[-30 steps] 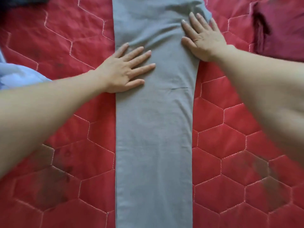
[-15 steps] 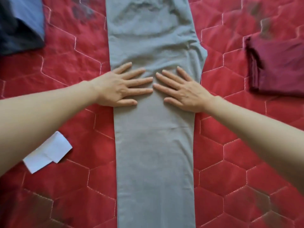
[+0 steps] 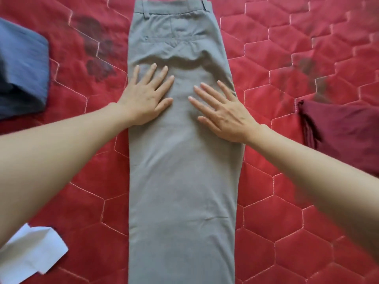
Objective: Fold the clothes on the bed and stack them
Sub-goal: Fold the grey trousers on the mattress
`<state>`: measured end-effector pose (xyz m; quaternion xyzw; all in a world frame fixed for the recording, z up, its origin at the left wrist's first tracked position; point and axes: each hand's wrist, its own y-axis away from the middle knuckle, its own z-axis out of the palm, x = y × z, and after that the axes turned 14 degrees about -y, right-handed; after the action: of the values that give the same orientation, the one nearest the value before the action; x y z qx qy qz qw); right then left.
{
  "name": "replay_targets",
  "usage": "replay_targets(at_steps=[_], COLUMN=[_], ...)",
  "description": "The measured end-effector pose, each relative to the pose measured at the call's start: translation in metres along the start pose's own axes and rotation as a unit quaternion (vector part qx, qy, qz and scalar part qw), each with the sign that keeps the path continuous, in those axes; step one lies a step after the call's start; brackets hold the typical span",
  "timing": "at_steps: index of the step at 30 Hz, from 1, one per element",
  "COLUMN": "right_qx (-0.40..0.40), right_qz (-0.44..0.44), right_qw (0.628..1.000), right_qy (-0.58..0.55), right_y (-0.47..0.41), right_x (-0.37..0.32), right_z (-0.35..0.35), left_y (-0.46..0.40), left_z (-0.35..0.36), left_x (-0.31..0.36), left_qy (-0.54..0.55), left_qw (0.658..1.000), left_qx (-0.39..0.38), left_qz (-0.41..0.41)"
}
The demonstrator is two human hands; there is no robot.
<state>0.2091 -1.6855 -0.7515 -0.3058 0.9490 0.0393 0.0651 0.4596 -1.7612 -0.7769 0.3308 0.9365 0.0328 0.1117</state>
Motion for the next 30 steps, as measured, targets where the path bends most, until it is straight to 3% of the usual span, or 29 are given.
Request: replay_targets(at_steps=[2, 4, 9, 13, 18, 22, 25, 30], right_qx=[-0.060, -0.100, -0.046, 0.001, 0.018, -0.012, 0.008, 0.125], right_qz=[-0.067, -0.063, 0.074, 0.196, 0.259, 0.283, 0.296, 0.268], right_qw=[0.996, 0.993, 0.996, 0.980, 0.963, 0.956, 0.954, 0.953], right_qy=[-0.003, -0.006, 0.026, -0.031, -0.079, -0.074, -0.042, -0.064], right_y=[-0.014, -0.037, -0.109, -0.158, -0.175, -0.176, -0.166, -0.095], right_x=[-0.006, 0.000, 0.070, 0.108, 0.116, 0.105, 0.077, -0.020], right_z=[0.003, 0.007, 0.004, 0.004, 0.007, -0.006, -0.016, -0.009], left_y=[-0.005, -0.020, -0.074, -0.113, -0.128, -0.124, -0.112, -0.041], left_z=[0.005, 0.009, 0.014, 0.014, 0.014, 0.000, -0.019, -0.042], left_x=[-0.001, -0.006, -0.028, -0.042, -0.048, -0.046, -0.034, 0.034], left_qy=[0.012, 0.017, 0.056, 0.080, 0.099, 0.096, 0.101, 0.094], left_qw=[1.000, 0.999, 0.993, 0.985, 0.980, 0.980, 0.973, 0.976], left_qx=[0.001, 0.013, 0.027, 0.034, 0.025, -0.027, -0.065, 0.014], left_qz=[-0.012, -0.040, -0.101, -0.148, -0.173, -0.171, -0.197, -0.195])
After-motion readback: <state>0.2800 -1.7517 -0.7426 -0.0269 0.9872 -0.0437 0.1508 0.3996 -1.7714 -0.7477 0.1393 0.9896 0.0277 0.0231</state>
